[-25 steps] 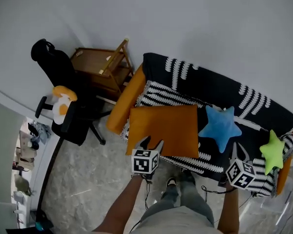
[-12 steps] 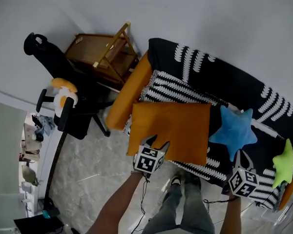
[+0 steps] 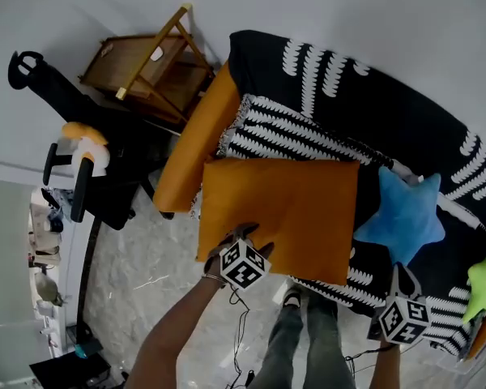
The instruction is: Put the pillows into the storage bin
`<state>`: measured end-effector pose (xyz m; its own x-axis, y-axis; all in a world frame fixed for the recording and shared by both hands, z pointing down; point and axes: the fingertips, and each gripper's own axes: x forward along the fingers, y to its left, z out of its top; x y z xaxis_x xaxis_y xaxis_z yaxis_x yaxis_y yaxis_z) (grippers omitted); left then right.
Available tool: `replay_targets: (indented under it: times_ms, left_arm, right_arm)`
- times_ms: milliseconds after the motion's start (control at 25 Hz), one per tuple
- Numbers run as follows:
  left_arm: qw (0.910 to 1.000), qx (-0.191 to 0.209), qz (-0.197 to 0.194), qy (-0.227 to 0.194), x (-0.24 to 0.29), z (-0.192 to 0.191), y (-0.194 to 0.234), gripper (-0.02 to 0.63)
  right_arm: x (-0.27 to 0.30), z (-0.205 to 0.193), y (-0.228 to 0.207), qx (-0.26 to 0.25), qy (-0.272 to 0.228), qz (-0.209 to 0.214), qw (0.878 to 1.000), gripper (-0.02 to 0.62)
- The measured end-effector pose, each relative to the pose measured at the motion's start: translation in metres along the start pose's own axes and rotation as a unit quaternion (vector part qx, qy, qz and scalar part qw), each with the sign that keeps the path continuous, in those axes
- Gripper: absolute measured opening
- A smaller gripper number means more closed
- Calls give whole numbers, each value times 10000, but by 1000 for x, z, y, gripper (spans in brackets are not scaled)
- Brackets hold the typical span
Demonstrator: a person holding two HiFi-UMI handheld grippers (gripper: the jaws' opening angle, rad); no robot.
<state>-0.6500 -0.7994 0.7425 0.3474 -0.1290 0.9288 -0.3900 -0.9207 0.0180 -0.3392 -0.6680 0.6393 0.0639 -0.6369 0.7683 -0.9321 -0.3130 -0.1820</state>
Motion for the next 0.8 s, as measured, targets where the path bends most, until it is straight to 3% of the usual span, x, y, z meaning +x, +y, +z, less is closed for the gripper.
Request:
replay_targets:
  times_ms: [160, 320, 520, 800]
  left_arm:
    - [9967, 778, -122, 212, 22, -6, 5, 244]
    - [9839, 1732, -286, 348, 37, -5, 10, 248]
    - [9771, 1867, -718, 731, 59, -6, 10, 257]
    - [9784, 1819, -553, 817, 81, -11, 15, 267]
  right_arm:
    - [12, -19, -6, -4, 196, 19, 9998, 2]
    - [22, -35, -6, 5, 352, 96, 9993, 2]
    - [30, -49, 2, 11, 525, 242, 9983, 2]
    - [38, -58, 12, -98, 647, 443, 9969, 2]
